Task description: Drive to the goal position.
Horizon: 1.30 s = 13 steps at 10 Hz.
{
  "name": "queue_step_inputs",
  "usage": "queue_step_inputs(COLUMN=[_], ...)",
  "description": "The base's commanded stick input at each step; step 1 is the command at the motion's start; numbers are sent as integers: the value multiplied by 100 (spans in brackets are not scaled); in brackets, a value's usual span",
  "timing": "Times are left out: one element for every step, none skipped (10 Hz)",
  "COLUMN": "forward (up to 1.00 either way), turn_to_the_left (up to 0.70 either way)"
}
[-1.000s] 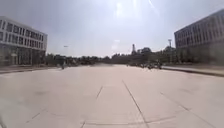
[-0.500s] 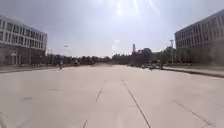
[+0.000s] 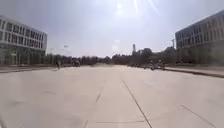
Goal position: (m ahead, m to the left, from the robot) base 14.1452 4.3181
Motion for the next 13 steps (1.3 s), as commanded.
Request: queue_step_inputs(forward=[70, 70, 70, 70, 70, 70, 70, 70, 70, 70, 70, 70, 70], turn_to_the_left=[0, 0, 0, 18, 35, 32, 21, 9, 0, 0, 0, 0, 0])
